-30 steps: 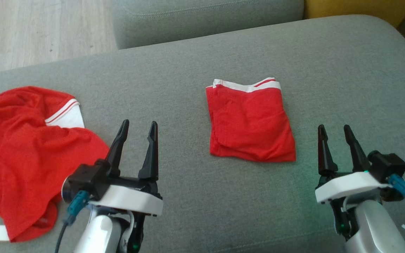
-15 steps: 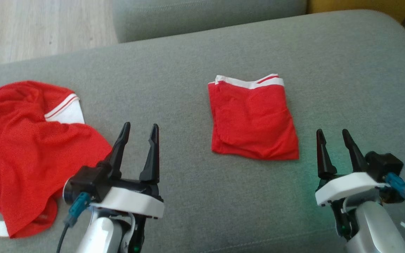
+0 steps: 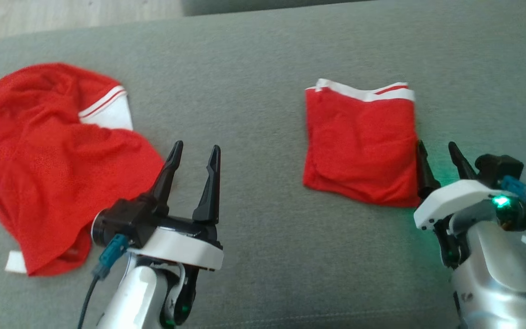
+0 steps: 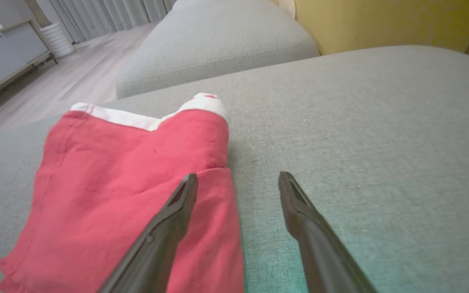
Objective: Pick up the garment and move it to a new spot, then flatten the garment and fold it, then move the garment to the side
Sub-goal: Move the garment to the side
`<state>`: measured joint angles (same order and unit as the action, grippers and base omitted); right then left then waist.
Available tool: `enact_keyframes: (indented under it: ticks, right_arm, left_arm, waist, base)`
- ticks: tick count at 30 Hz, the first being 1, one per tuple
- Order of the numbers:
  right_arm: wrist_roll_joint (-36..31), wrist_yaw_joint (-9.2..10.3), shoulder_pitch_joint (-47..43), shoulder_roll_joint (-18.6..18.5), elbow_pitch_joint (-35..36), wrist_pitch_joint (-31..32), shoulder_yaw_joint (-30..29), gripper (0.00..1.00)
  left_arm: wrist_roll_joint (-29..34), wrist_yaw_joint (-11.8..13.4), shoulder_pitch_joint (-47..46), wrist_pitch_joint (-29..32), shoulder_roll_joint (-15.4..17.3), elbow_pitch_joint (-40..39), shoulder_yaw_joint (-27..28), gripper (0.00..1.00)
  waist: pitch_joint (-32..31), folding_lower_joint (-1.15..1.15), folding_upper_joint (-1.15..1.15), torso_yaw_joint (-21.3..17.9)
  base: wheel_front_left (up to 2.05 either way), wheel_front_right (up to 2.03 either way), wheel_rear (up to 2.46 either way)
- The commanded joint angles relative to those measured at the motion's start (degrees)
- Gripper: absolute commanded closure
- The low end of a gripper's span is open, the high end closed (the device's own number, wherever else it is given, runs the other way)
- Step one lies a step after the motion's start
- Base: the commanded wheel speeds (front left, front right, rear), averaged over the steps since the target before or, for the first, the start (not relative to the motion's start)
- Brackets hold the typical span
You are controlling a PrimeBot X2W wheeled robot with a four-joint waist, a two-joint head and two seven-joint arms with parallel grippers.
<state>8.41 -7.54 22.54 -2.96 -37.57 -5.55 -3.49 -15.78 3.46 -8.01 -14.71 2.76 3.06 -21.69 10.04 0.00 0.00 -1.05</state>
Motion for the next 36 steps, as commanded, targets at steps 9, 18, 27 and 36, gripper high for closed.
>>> enact_keyframes:
  ticks: [9,18,27,36]
  right_arm:
    - [2.45,0.05,8.85,0.08,-9.15,3.50,0.19,0.00]
    - [7.14,0.05,12.39,0.08,-17.73,6.95,5.36,0.57]
    - [0.47,0.05,15.42,-2.23,-18.43,1.03,10.40,1.00]
    - [-4.19,0.05,19.25,-15.97,-15.91,2.64,15.34,1.00]
  left_arm:
    - [0.38,-0.01,-3.24,-0.29,0.11,-1.50,1.09,0.00]
    - [0.79,0.08,-3.63,-0.29,0.11,-1.39,1.31,0.00]
    - [1.09,-0.10,-3.44,-0.29,0.11,-1.39,2.00,0.00]
    - [0.98,-0.12,-4.09,-0.29,0.11,-2.19,1.57,0.00]
  waist:
    - [2.73,0.00,0.00,3.60]
    - [3.44,0.00,0.00,3.23]
    - [2.55,0.00,0.00,-0.10]
    - [4.64,0.00,0.00,-1.15]
  base:
    - [0.00,0.00,0.00]
    - [0.00,0.00,0.00]
    - [0.00,0.00,0.00]
    - [0.00,0.00,0.00]
